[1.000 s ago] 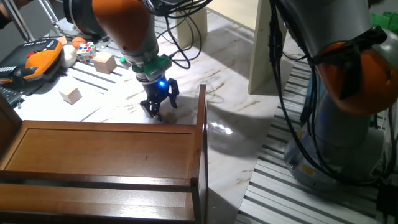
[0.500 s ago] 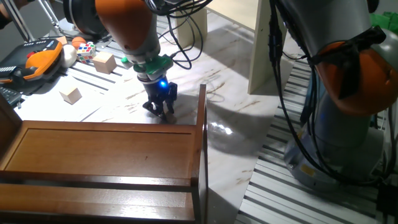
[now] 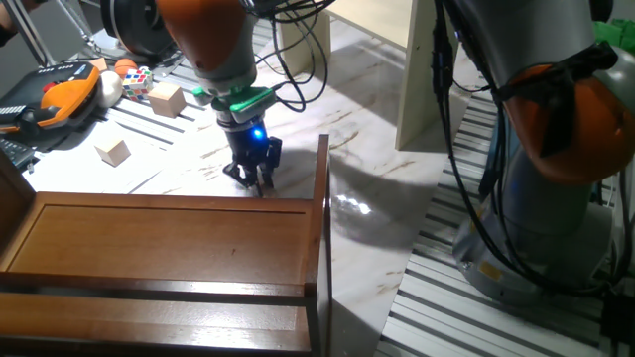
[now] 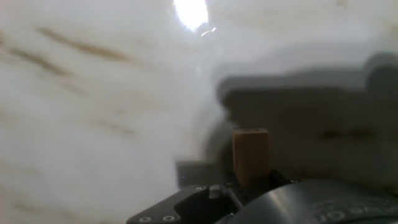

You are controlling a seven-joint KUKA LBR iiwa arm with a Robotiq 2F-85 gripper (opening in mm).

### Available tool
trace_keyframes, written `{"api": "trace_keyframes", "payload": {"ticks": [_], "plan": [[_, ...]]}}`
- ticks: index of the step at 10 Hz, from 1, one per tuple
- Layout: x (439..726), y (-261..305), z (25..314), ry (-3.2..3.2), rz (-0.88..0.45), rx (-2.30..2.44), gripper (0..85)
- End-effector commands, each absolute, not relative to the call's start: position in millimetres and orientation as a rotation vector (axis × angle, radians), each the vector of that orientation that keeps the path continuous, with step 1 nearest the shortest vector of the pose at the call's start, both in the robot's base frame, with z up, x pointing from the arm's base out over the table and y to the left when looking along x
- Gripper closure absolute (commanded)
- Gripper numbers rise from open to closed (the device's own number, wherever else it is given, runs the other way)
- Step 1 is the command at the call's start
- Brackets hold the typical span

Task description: Put the object on the shelf

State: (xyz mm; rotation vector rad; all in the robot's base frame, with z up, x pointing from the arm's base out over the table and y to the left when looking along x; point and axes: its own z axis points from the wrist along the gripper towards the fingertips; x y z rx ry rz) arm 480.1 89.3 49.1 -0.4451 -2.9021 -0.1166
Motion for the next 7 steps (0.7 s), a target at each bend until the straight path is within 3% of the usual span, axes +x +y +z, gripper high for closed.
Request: {"api": "trace_keyframes", "payload": {"ticks": [1, 7], "plan": [[469.7, 95.5, 54.9, -2.893, -0.175, -0.450, 85.0], [460.2, 94.2, 61.2, -2.991, -0.077, -0.290, 85.0]]}}
